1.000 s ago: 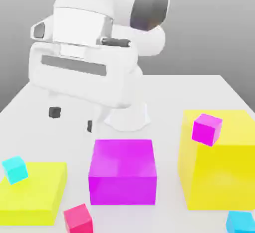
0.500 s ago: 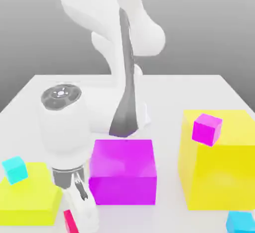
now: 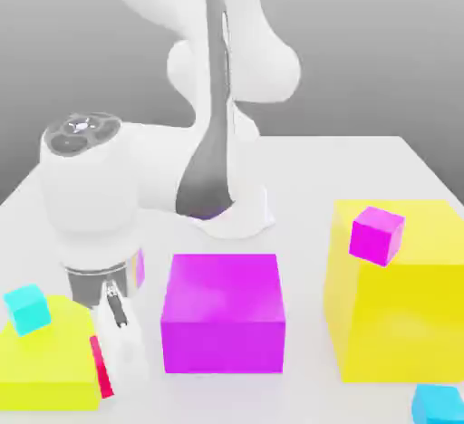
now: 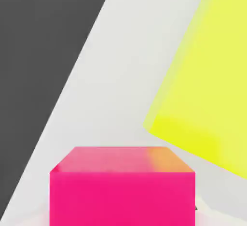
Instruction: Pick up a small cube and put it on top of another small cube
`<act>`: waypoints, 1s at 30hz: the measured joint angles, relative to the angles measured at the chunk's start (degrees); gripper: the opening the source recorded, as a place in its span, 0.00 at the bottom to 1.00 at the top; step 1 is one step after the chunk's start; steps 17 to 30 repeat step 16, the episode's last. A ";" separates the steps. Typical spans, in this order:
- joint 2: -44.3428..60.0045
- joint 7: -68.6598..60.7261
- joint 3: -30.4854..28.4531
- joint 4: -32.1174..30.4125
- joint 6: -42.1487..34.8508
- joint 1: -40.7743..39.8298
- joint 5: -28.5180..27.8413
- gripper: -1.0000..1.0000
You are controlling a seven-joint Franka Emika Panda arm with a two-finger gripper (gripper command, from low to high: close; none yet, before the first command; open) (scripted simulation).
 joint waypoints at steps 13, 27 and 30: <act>-3.14 -5.50 -1.70 -3.59 0.77 -12.82 3.09 1.00; -2.89 -5.51 -1.61 -3.65 1.03 -12.72 3.08 1.00; -2.89 -5.51 -1.61 -3.65 1.03 -12.72 3.08 1.00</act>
